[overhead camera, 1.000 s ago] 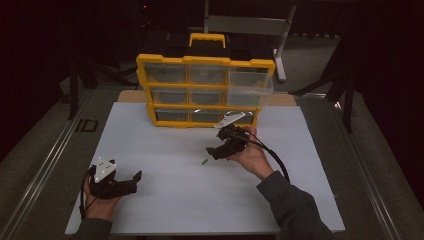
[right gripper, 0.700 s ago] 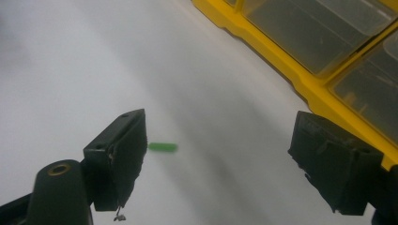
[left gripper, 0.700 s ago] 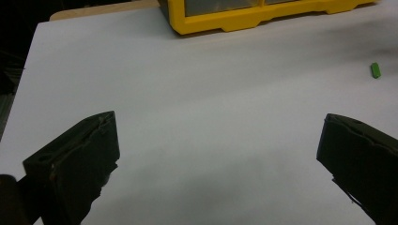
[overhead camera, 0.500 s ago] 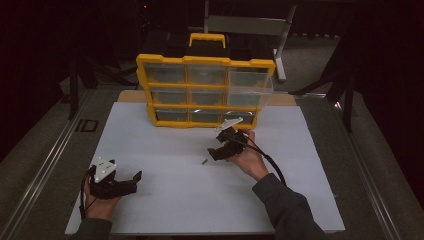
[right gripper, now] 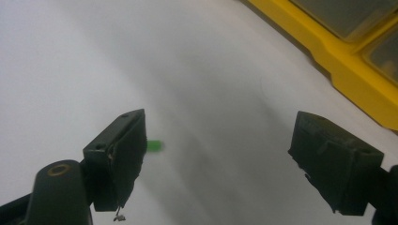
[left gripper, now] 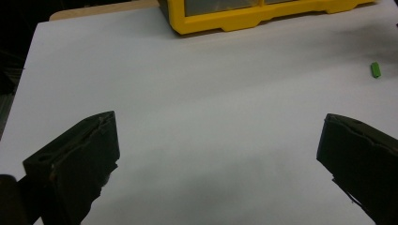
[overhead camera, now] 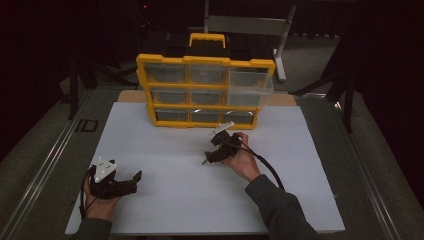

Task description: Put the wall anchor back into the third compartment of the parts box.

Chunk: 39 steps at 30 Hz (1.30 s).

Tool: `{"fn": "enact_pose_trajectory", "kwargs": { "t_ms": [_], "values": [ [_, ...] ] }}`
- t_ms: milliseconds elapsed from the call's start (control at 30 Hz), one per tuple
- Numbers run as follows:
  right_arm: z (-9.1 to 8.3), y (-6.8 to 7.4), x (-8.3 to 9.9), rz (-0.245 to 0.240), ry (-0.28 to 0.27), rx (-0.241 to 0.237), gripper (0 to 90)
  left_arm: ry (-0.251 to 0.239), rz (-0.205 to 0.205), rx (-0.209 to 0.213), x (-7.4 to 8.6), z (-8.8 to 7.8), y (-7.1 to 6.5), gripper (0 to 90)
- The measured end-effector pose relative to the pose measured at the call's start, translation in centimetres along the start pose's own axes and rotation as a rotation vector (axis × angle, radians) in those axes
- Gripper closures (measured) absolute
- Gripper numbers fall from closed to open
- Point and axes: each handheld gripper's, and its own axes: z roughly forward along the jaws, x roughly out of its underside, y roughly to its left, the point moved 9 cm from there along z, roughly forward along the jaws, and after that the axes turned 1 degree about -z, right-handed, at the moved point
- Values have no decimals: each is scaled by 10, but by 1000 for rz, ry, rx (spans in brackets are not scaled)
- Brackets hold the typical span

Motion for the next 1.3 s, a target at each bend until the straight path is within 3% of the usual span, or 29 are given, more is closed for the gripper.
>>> {"fn": "enact_pose_trajectory", "kwargs": {
  "t_ms": [533,967,1300],
  "values": [
    [28,10,4,12,40,-9,190,2,0,-1,0,0,0,1],
    [33,13,12,7,81,-29,231,0,0,0,0,0,0,1],
    [20,24,16,-20,117,-117,531,1,0,-1,0,0,0,1]
  ]
}}
